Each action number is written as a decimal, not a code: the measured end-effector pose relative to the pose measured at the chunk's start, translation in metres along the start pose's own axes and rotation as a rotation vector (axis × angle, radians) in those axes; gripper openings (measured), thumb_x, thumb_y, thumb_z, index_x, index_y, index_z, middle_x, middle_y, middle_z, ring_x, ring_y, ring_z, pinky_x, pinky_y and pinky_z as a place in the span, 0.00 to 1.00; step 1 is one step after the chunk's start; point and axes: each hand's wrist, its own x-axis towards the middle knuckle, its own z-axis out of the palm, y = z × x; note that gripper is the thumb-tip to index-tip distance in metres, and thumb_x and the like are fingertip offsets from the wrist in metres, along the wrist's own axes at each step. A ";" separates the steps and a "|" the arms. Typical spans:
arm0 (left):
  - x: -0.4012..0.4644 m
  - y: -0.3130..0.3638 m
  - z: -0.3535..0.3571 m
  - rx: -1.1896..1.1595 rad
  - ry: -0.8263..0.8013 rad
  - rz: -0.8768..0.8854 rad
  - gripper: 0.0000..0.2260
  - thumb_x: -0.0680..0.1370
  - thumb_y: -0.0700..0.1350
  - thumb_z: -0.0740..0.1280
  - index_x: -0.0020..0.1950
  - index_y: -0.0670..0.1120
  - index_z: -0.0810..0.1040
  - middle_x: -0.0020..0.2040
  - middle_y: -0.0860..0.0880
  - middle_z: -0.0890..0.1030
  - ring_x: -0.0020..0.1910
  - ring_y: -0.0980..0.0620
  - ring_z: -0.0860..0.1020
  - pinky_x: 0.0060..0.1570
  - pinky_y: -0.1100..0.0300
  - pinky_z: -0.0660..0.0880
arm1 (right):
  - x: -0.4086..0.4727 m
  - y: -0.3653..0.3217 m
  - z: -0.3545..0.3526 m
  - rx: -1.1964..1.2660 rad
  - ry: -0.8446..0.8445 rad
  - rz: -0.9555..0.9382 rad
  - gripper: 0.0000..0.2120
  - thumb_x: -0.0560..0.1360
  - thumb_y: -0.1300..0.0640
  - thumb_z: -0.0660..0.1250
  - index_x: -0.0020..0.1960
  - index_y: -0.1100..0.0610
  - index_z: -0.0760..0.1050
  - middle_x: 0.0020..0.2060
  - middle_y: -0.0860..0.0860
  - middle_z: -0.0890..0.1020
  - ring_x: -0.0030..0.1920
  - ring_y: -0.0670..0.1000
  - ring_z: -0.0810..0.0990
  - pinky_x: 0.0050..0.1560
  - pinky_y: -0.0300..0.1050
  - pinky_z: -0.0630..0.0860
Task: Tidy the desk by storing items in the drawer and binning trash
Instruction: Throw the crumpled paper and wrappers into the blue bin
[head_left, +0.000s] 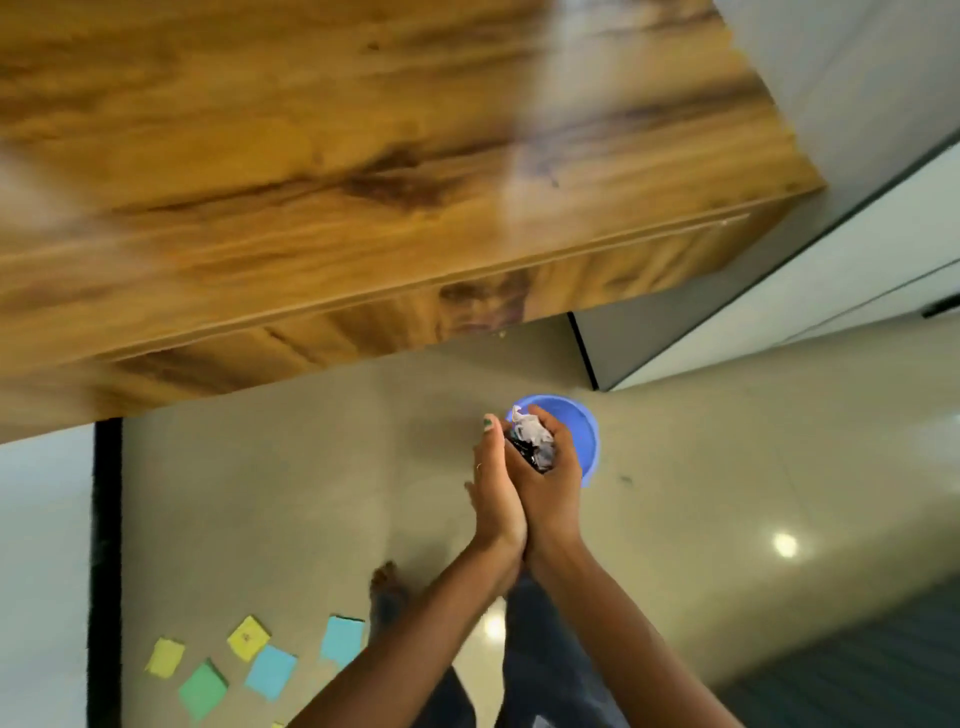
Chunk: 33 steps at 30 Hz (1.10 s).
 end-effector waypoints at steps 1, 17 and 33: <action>0.013 -0.008 0.016 0.037 -0.006 -0.032 0.38 0.68 0.77 0.51 0.70 0.55 0.70 0.68 0.55 0.73 0.69 0.55 0.69 0.72 0.53 0.60 | 0.019 0.007 -0.014 0.022 0.032 0.049 0.18 0.70 0.63 0.72 0.57 0.50 0.73 0.50 0.54 0.83 0.51 0.53 0.83 0.56 0.51 0.78; 0.219 -0.149 0.056 0.039 0.167 -0.426 0.28 0.81 0.61 0.46 0.74 0.45 0.63 0.74 0.47 0.65 0.72 0.47 0.65 0.69 0.52 0.60 | 0.303 0.190 -0.114 -0.302 0.092 0.489 0.16 0.72 0.67 0.67 0.36 0.51 0.64 0.28 0.54 0.69 0.23 0.51 0.66 0.24 0.37 0.67; 0.261 -0.174 0.038 0.113 0.101 -0.520 0.28 0.80 0.63 0.45 0.74 0.48 0.62 0.75 0.51 0.63 0.73 0.48 0.63 0.69 0.54 0.59 | 0.357 0.242 -0.120 -0.399 0.121 0.699 0.36 0.70 0.53 0.71 0.73 0.51 0.56 0.68 0.55 0.64 0.62 0.59 0.70 0.58 0.57 0.72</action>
